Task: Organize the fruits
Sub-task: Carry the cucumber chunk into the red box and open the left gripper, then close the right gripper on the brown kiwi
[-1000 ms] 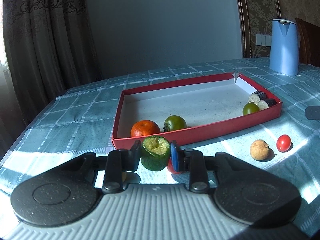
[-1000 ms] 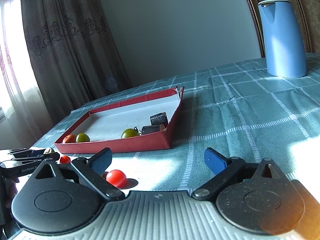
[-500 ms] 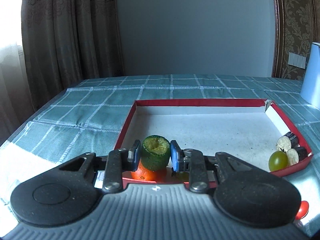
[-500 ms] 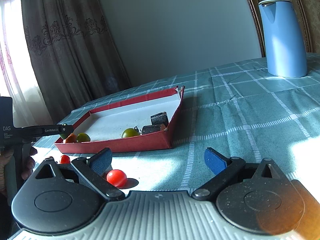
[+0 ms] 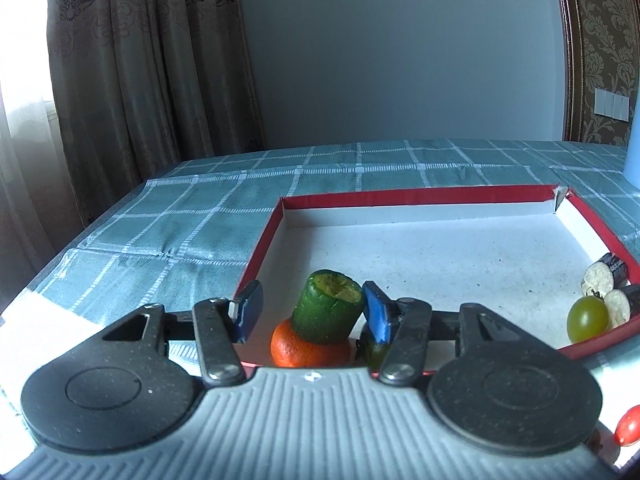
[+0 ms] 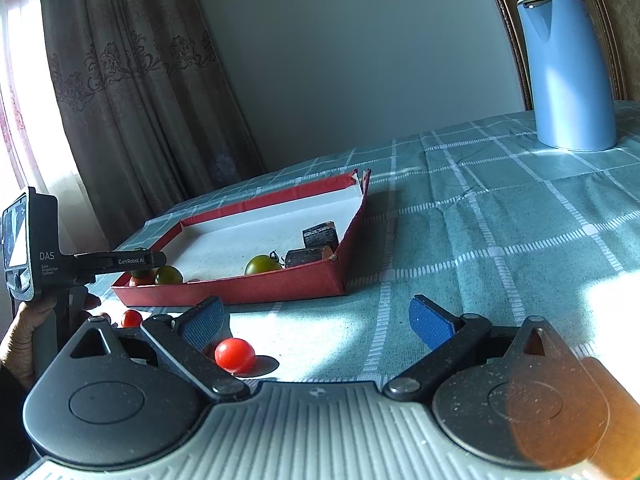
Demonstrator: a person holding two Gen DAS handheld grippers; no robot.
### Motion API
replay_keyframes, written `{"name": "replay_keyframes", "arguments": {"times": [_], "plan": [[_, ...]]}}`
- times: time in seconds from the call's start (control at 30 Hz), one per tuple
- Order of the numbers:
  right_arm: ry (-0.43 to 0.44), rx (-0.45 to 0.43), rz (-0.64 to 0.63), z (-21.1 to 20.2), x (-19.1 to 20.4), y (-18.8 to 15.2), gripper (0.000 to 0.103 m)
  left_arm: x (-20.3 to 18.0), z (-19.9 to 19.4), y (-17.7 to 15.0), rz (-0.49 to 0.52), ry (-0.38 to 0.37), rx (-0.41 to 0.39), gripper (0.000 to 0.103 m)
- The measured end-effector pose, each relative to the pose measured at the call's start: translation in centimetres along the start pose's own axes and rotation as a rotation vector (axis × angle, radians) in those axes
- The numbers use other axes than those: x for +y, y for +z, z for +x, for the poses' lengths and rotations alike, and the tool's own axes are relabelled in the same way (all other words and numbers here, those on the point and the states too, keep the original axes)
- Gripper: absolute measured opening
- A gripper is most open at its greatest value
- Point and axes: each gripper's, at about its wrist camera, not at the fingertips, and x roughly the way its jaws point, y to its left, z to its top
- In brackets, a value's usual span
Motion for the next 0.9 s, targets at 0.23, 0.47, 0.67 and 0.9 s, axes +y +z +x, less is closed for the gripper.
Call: {"name": "replay_keyframes", "arguments": {"times": [0.23, 0.47, 0.67, 0.9], "plan": [[0.017, -0.006, 0.017, -0.1, -0.4, 0.0, 0.1, 2.3, -4.5, -1.0, -0.039, -0.003, -0.078, 0.091], [0.05, 0.007, -0.037, 0.0, 0.5, 0.0, 0.1, 7.6, -8.8, -3.7, -0.143, 0.021, -0.126, 0.103], [0.08, 0.006, -0.26, 0.2, 4.5, -0.5, 0.1, 10.3, -8.6, -6.0, -0.202, 0.062, -0.114, 0.103], [0.114, 0.041, -0.466, 2.2, 9.3, -1.3, 0.099, 11.1, -8.4, -6.4, -0.248, 0.023, -0.093, 0.103]]}}
